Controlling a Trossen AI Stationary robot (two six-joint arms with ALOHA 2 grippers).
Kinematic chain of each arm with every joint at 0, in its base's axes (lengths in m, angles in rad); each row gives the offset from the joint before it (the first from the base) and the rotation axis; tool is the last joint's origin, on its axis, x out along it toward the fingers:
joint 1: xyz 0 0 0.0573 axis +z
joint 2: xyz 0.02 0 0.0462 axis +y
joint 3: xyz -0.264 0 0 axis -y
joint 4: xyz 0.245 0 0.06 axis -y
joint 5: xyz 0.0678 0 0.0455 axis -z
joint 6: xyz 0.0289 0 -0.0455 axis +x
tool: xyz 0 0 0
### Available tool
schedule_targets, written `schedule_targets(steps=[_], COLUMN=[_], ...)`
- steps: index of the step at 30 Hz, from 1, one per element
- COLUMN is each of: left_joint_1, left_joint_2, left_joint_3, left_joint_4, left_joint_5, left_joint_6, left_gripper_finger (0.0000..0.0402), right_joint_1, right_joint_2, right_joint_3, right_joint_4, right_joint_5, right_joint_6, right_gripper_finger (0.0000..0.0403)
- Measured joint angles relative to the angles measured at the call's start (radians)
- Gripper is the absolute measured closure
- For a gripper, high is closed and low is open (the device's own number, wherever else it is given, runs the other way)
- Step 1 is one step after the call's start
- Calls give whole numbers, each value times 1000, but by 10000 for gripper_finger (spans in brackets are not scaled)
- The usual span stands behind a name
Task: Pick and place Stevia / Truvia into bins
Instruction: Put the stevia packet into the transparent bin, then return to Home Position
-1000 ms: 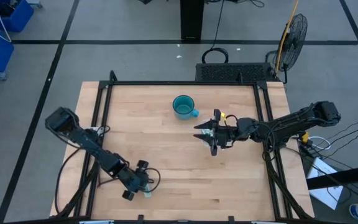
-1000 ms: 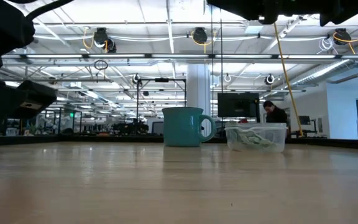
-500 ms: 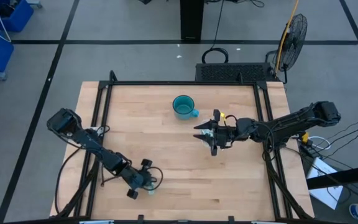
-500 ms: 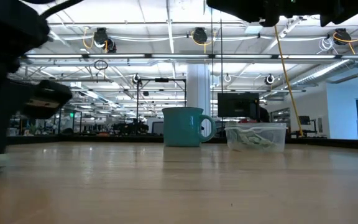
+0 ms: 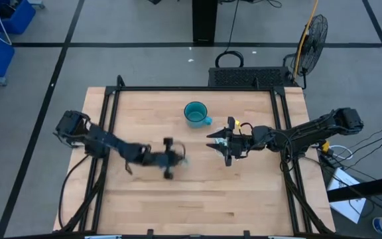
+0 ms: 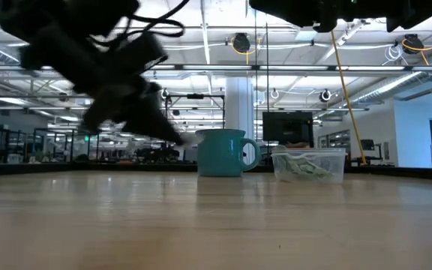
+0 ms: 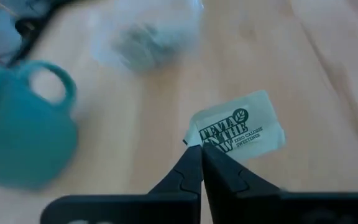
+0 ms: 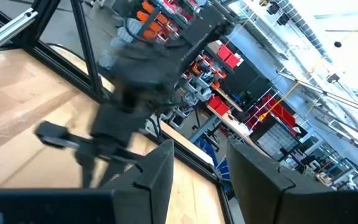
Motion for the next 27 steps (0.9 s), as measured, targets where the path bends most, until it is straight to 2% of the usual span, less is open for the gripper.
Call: schedule_targets(steps=[3, 7, 13, 17, 21, 23, 27], left_joint_1=[106, 211, 292, 328, 340, 340, 335], left_joint_2=[1, 29, 167, 291, 399, 438, 478], left_joint_3=[0, 55, 263, 415, 547, 600, 667], left_joint_4=[135, 186, 185, 125, 41, 16, -40], left_joint_5=[124, 215, 329, 365, 380, 375, 344], left_joint_6=[57, 114, 200, 182, 185, 188, 214], left_gripper_finger=[381, 380, 396, 380, 348, 334, 307], right_joint_1=[0, 4, 2, 2, 3, 2, 2], right_joint_2=[0, -15, -87, -155, -225, -248, -271], right_joint_3=[0, -1, -1, 0, 0, 0, 0], right_joint_4=[-10, -89, -244, -323, -418, -463, -499], right_joint_5=[50, 258, 291, 311, 426, 471, 495], right_joint_6=[0, 10, 55, 114, 188, 231, 286], right_gripper_finger=[261, 261, 261, 261, 261, 261, 261])
